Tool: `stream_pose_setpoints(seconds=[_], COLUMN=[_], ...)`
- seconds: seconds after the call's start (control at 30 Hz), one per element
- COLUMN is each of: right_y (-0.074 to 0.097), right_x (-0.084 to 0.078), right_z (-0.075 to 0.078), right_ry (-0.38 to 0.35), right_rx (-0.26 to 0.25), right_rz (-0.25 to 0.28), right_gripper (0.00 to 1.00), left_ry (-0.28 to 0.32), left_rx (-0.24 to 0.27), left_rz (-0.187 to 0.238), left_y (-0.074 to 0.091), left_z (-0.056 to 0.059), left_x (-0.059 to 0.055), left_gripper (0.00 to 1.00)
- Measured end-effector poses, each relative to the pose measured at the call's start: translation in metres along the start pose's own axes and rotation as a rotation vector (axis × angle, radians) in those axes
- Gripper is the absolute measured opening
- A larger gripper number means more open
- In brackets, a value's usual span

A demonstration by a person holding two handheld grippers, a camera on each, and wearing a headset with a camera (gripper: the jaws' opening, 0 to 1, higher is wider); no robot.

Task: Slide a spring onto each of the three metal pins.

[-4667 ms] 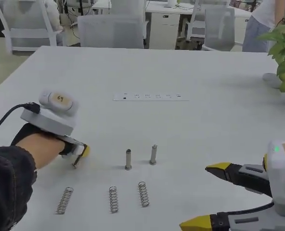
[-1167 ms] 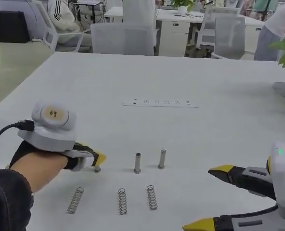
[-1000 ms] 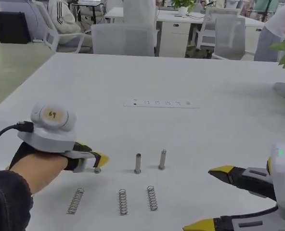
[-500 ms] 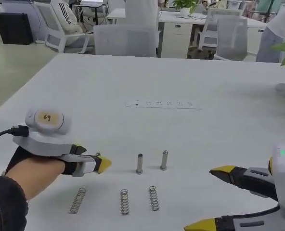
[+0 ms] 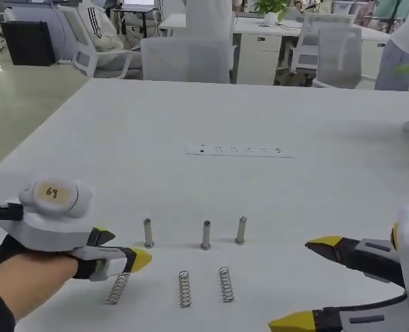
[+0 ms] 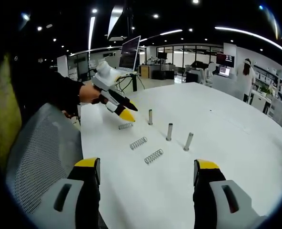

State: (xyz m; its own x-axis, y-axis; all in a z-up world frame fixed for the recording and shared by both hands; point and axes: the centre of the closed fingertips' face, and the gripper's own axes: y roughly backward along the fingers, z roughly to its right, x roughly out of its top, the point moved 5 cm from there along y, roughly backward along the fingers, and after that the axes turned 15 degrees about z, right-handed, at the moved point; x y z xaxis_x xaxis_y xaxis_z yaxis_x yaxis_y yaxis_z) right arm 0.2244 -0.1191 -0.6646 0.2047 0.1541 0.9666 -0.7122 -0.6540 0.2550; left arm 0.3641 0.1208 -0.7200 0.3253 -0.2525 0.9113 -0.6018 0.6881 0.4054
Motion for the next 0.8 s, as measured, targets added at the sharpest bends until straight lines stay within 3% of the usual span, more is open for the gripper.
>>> stream_pose_setpoints(seconds=[0.23, 0.8], right_y=[-0.001, -0.001], right_x=[0.002, 0.005], right_z=[-0.001, -0.001], right_ry=[0.004, 0.009], right_rx=[0.004, 0.008], right_rz=[0.003, 0.005], right_gripper=[0.8, 0.79], left_ry=[-0.012, -0.05], left_rx=[-0.006, -0.027], left_rz=[-0.062, -0.118], left_y=[0.012, 0.012], left_z=[0.003, 0.005], left_x=[-0.023, -0.035], left_gripper=[0.42, 0.3])
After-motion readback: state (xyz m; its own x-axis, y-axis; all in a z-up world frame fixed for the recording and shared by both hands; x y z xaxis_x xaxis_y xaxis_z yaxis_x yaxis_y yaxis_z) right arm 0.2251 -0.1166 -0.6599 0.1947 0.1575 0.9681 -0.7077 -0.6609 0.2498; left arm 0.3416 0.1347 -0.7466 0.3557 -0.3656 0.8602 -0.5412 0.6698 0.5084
